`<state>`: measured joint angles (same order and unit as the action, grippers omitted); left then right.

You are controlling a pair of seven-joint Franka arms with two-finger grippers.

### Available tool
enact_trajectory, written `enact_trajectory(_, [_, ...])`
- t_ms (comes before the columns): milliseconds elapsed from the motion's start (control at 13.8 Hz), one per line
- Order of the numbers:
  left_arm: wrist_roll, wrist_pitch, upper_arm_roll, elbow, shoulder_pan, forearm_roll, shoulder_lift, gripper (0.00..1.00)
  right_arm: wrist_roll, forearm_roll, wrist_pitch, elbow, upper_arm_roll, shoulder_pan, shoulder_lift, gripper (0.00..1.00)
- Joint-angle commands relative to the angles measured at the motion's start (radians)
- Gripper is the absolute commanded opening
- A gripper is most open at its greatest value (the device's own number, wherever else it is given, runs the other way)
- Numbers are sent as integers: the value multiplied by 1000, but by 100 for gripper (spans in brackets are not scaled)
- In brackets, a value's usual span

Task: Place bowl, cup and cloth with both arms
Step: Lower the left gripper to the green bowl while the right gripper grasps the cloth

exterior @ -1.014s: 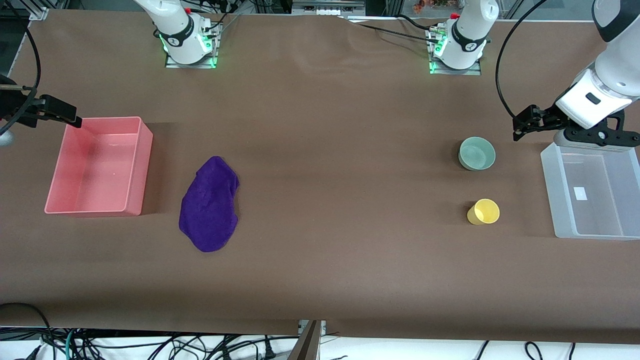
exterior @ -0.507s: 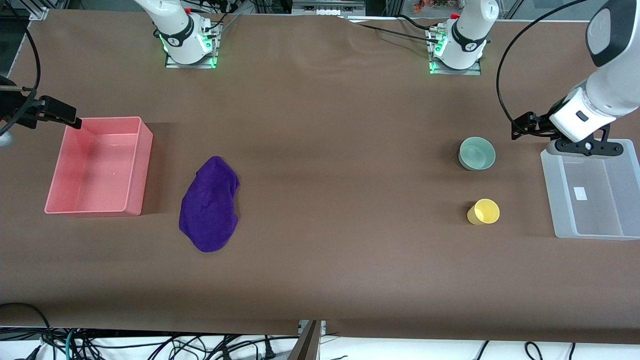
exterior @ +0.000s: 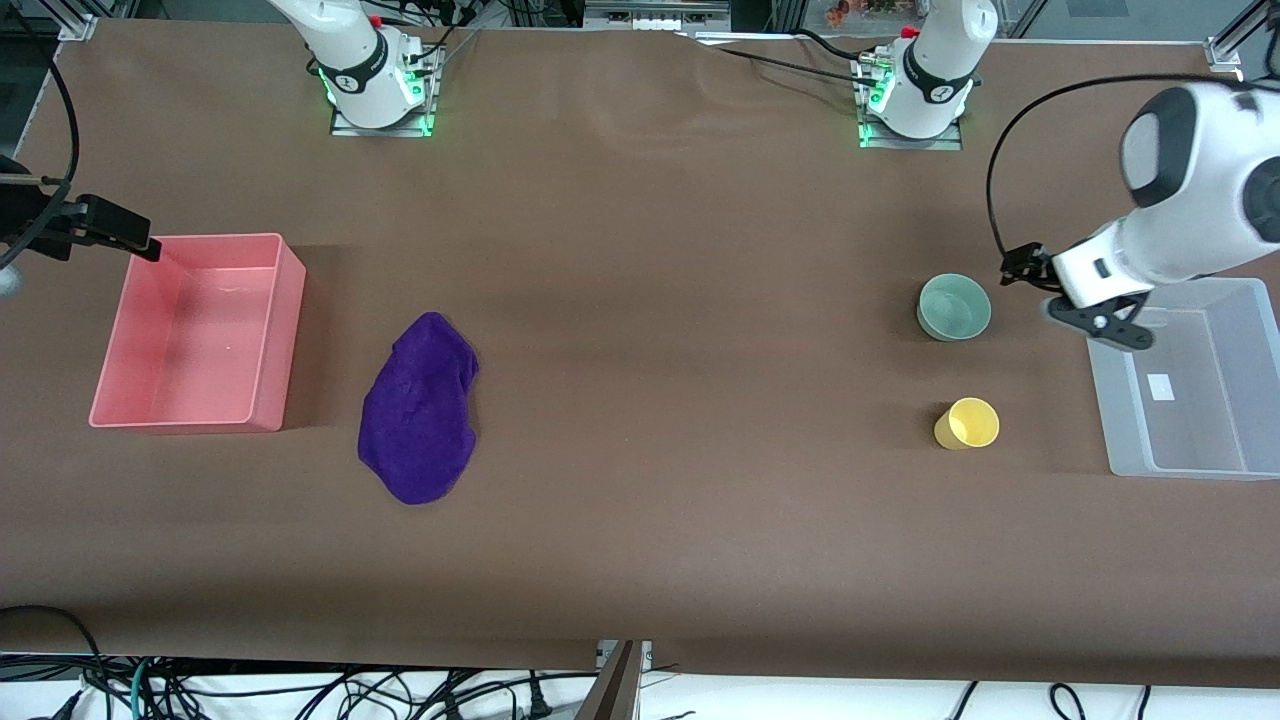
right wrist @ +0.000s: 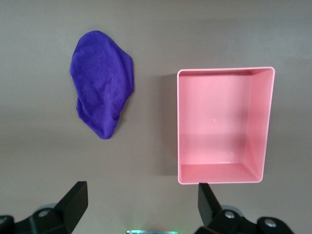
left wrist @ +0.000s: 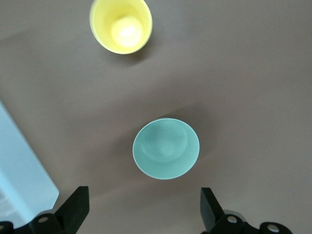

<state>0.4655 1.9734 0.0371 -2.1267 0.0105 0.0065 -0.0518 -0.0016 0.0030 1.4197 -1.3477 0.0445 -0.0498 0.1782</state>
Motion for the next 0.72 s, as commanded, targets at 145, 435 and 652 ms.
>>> enact_trajectory(145, [318, 230, 0, -140, 14, 4, -46, 100, 0, -23, 97, 9, 6, 59, 168, 100])
enact_trajectory(435, [516, 389, -2, -154, 48, 4, -147, 100, 5, -28, 310, -101, 8, 137, 269, 100])
enact_trajectory(652, [555, 462, -2, -154, 54, 4, -220, 100, 12, -21, 537, -240, 9, 143, 323, 100])
